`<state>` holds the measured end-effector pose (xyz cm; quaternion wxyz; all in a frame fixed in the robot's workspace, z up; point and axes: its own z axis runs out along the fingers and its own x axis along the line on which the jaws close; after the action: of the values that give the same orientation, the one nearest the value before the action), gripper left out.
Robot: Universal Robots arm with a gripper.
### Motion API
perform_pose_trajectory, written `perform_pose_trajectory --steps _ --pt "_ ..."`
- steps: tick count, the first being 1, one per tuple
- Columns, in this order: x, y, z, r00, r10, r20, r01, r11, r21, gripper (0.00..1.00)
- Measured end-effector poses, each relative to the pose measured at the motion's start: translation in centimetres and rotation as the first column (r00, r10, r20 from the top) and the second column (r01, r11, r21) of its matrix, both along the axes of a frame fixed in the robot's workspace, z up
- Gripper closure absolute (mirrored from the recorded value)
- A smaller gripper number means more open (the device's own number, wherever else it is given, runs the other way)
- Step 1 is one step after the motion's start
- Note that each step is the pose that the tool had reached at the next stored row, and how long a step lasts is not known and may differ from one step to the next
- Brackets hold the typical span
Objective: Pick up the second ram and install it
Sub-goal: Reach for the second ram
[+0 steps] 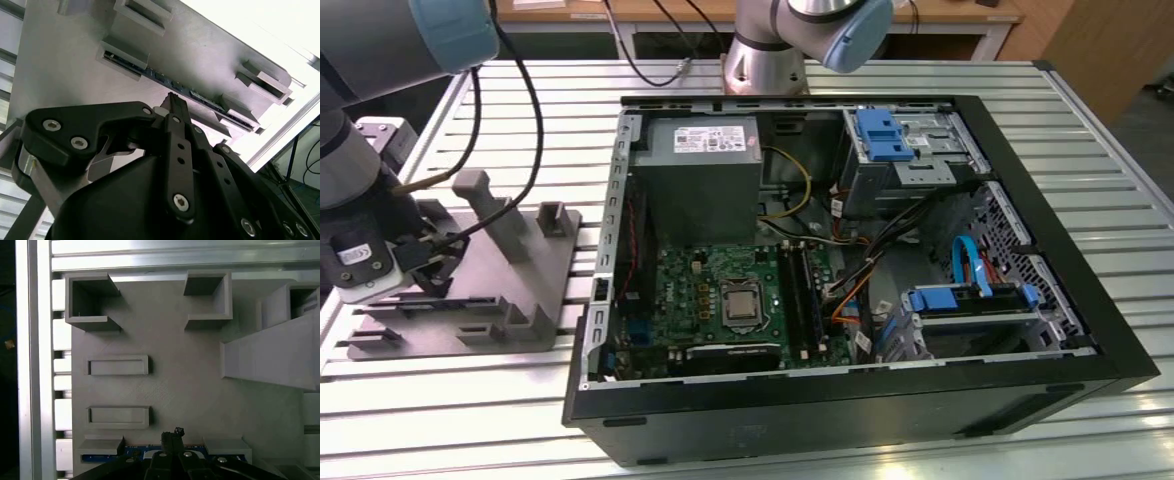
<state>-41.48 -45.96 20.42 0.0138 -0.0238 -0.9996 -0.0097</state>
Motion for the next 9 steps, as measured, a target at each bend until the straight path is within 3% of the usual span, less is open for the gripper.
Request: perform_pose_trajectory --steps 3,7,9 --pt "-0.1 0.01 0.18 1.0 0.0 0.0023 0.0 1.0 -0.0001 0.9" --pt "-0.1 0.0 1.29 1.0 0.0 0.0028 0.0 1.0 -0.0011 0.9" --pt "-0.1 -0.32 1.3 1.0 0.0 0.0033 0.0 1.0 -0.0013 0.9"
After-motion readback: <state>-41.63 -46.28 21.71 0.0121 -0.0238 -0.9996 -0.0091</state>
